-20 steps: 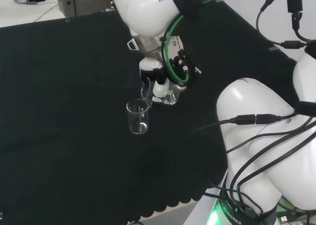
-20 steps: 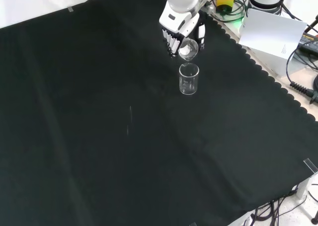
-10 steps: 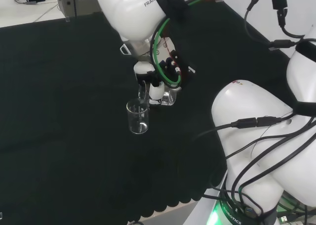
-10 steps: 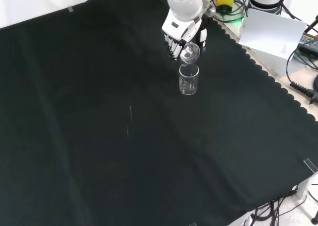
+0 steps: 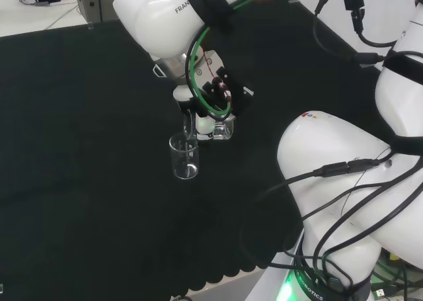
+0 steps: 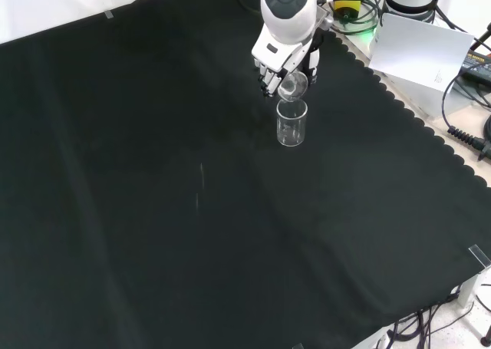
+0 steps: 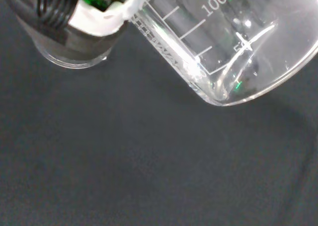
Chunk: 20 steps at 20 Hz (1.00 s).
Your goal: Pour the water from the handheld beaker into the one on the table.
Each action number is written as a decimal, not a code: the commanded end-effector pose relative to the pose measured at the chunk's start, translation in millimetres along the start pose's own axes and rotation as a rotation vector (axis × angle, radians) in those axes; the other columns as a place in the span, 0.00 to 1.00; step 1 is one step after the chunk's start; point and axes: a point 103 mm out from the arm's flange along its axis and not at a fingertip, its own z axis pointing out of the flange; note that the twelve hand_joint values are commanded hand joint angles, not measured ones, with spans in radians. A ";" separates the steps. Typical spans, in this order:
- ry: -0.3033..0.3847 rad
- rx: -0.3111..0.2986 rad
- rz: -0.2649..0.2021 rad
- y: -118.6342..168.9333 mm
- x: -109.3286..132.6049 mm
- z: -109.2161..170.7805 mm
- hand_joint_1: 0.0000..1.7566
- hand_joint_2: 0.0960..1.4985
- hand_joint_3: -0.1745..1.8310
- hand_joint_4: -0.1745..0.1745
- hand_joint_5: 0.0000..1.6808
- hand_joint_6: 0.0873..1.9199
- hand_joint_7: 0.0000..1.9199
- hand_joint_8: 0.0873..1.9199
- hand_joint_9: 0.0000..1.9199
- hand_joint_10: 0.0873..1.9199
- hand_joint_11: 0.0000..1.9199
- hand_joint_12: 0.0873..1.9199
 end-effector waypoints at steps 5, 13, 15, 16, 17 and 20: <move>-0.038 0.015 0.040 -1.5 -5.5 -3.1 0.82 0.64 0.00 0.00 0.87 0.00 0.74 0.16 0.86 0.00 0.73 0.30; -0.068 0.025 0.042 -2.1 -2.7 -4.9 0.82 0.64 0.00 0.00 0.87 0.00 0.74 0.16 0.86 0.00 0.73 0.30; -0.078 0.035 0.043 -1.6 -1.2 -5.9 0.82 0.64 0.00 0.00 0.87 0.00 0.74 0.16 0.86 0.00 0.73 0.30; -0.084 0.040 0.043 -1.2 -0.7 -6.2 0.82 0.64 0.00 0.00 0.87 0.00 0.74 0.16 0.86 0.00 0.73 0.30; -0.090 0.045 0.043 -0.8 -0.1 -6.4 0.82 0.64 0.00 0.00 0.87 0.00 0.74 0.16 0.86 0.00 0.73 0.30; -0.103 0.060 0.047 0.2 0.4 -6.5 0.82 0.64 0.00 0.00 0.87 0.00 0.74 0.16 0.86 0.00 0.73 0.30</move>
